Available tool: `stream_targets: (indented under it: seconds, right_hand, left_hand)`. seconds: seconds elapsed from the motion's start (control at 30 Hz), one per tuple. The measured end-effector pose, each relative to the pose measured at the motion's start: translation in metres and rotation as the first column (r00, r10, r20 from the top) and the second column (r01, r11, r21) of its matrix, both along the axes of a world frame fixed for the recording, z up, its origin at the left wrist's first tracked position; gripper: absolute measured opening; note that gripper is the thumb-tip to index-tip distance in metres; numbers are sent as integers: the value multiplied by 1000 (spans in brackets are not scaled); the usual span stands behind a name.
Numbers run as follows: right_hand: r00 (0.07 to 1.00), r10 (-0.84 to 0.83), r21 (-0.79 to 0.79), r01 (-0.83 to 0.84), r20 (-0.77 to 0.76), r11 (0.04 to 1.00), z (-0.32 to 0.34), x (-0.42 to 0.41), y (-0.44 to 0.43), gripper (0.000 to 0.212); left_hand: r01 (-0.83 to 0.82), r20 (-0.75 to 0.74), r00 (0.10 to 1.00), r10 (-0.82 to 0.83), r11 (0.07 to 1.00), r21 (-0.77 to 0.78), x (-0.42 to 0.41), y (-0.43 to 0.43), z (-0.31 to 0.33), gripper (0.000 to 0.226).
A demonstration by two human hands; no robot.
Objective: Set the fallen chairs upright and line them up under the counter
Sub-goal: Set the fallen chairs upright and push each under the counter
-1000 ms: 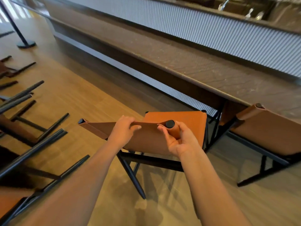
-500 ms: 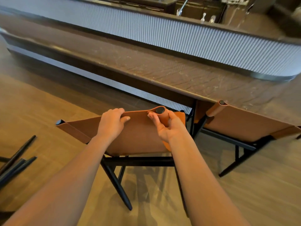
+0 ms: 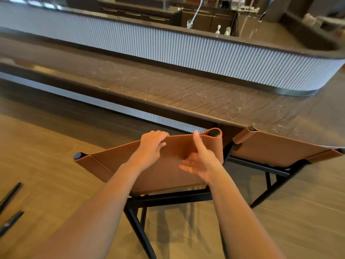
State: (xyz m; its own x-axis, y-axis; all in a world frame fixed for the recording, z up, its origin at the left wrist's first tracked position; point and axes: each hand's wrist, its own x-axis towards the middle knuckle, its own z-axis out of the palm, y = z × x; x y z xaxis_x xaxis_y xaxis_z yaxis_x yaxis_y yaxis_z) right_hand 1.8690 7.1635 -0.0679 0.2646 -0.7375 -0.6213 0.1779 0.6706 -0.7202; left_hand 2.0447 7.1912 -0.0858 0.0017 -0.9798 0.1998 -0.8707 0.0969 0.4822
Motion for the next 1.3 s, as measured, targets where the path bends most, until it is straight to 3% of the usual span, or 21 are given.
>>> stream_targets:
  seconds: [0.07, 0.17, 0.27, 0.33, 0.37, 0.47, 0.5, 0.53, 0.63, 0.7, 0.8, 0.87, 0.97, 1.03, 1.3]
  right_hand:
    - [999, -36, 20, 37, -32, 999, 1, 11, -10, 67]
    - [994, -109, 87, 108, 8, 990, 9, 20, -28, 52]
    - [985, -173, 101, 175, -26, 979, 11, 20, -41, 41]
    - [980, -197, 102, 199, -29, 975, 12, 14, -51, 28]
    - [979, -202, 105, 204, -28, 973, 12, 9, -57, 21]
    - [977, -212, 120, 214, -25, 970, 13, -15, -79, 16]
    - [975, -220, 116, 222, -31, 968, 13, -24, -86, 16]
    - [973, -226, 112, 229, -34, 967, 12, -34, -93, 17]
    - [975, -222, 110, 223, -24, 969, 11, -60, -107, 18]
    - [981, -193, 118, 192, 0, 974, 9, -73, -110, 17]
    - [988, -147, 144, 139, 48, 980, 2, -90, -111, 26]
    - [990, -122, 175, 108, 71, 979, -5, -100, -107, 33]
    - [989, -85, 185, 62, 120, 981, -16, -112, -100, 28]
    - [986, -60, 161, 34, 158, 986, -20, -117, -97, 21]
    - [955, -81, 121, 49, 285, 992, -46, -145, -92, 19]
  left_hand:
    - [24, -15, 1000, -24, 998, -51, -3, -4, -2, 26]
    - [34, -113, 993, -44, 996, -87, -10, -6, -6, 28]
    - [-162, -402, 910, 99, 979, -127, -18, 1, -3, 26]
    - [-368, -639, 738, 216, 923, -113, -23, 9, 2, 14]
    - [-431, -766, 601, 229, 899, -70, -26, 12, 5, 12]
    - [-365, -964, 140, 228, 916, 164, -34, 9, 12, 37]
    - [-293, -945, 26, 327, 906, 305, -39, 7, 13, 46]
    - [-215, -884, -32, 467, 860, 462, -43, 6, 12, 54]
    - [-46, -674, -127, 728, 674, 737, -63, -3, -2, 80]
    - [11, -611, -273, 743, 638, 770, -75, -10, -10, 92]
    - [78, -528, -526, 666, 656, 750, -90, -14, -16, 103]
    - [53, -479, -625, 616, 646, 762, -97, -11, -20, 95]
    - [-47, -457, -743, 490, 642, 765, -108, -6, -20, 46]
    - [-107, -471, -797, 379, 679, 727, -116, -4, -17, 26]
    - [-198, -622, -639, 452, 684, 702, -141, 2, -7, 25]
